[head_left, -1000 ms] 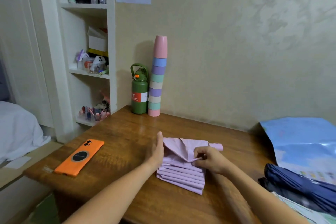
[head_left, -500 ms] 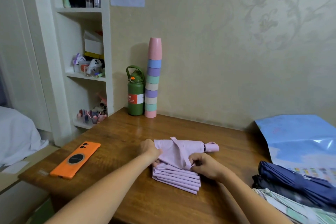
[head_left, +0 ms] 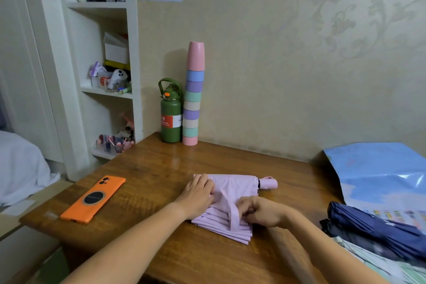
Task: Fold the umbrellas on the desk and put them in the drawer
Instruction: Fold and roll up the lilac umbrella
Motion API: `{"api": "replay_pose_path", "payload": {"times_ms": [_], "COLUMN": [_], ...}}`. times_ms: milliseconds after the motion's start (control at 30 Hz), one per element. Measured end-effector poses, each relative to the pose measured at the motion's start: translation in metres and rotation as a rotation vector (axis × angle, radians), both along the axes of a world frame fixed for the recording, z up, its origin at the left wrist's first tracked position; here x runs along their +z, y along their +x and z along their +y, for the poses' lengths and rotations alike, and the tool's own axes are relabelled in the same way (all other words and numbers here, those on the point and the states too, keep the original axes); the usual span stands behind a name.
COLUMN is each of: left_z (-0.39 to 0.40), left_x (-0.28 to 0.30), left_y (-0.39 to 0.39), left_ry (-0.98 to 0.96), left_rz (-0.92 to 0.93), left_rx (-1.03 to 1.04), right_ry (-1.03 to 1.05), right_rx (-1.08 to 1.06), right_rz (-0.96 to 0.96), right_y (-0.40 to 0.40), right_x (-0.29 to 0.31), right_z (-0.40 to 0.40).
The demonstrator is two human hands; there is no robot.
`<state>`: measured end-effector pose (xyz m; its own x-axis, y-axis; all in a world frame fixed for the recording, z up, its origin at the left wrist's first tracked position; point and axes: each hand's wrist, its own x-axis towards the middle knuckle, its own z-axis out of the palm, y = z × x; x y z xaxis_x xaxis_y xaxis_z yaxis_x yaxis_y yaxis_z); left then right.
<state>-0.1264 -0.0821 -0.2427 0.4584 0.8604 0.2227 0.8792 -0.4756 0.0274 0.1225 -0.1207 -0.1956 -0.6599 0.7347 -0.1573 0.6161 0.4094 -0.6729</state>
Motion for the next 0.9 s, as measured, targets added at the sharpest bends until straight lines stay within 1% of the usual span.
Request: {"api": "replay_pose_path", "payload": {"times_ms": [67, 167, 233, 267, 300, 333, 400, 467, 500, 600, 667, 733, 767, 833, 900], "left_z": [-0.001, -0.003, -0.006, -0.007, -0.008, -0.010, -0.013, -0.015, -0.017, -0.019, -0.020, -0.022, -0.022, -0.019, -0.011], "left_x": [-0.001, 0.002, 0.001, 0.000, -0.001, -0.002, -0.003, -0.002, -0.001, 0.001, 0.004, 0.011, 0.015, 0.024, 0.032], "left_y": [-0.002, -0.003, -0.004, -0.005, -0.006, -0.005, -0.004, -0.002, -0.001, 0.001, 0.002, 0.004, 0.005, 0.008, 0.011], "left_ry": [0.020, 0.007, -0.004, 0.001, 0.016, 0.030, 0.030, 0.034, 0.040, 0.061, 0.044, 0.024, 0.024, 0.027, 0.038], "left_rz": [0.031, 0.048, 0.042, 0.018, 0.004, 0.001, 0.018, 0.047, 0.058, 0.012, -0.041, -0.099, -0.109, -0.121, -0.206], "left_rx": [-0.019, -0.039, -0.044, -0.039, -0.037, -0.037, -0.025, -0.013, -0.019, -0.049, -0.043, -0.002, 0.025, 0.096, 0.170], "right_ry": [-0.074, -0.237, -0.285, -0.262, -0.198, -0.091, 0.197, 0.446, 0.521, 0.604, 0.588, 0.580, 0.595, 0.633, 0.650], "right_rx": [0.090, 0.214, 0.198, 0.126, 0.020, -0.106, -0.347, -0.498, -0.529, -0.528, -0.509, -0.509, -0.514, -0.524, -0.528], "right_rz": [-0.050, -0.174, -0.174, -0.121, -0.035, 0.060, 0.180, 0.147, 0.110, 0.032, -0.101, -0.254, -0.301, -0.366, -0.399], "right_y": [-0.005, -0.013, -0.014, -0.015, -0.017, -0.020, -0.025, -0.030, -0.034, -0.047, -0.054, -0.056, -0.056, -0.056, -0.057], "right_x": [0.005, 0.022, 0.032, 0.035, 0.037, 0.036, 0.029, 0.018, 0.011, -0.010, -0.020, -0.032, -0.037, -0.045, -0.050], "right_z": [-0.003, -0.002, 0.000, 0.001, 0.003, 0.007, 0.018, 0.033, 0.041, 0.055, 0.056, 0.056, 0.055, 0.054, 0.052]}}
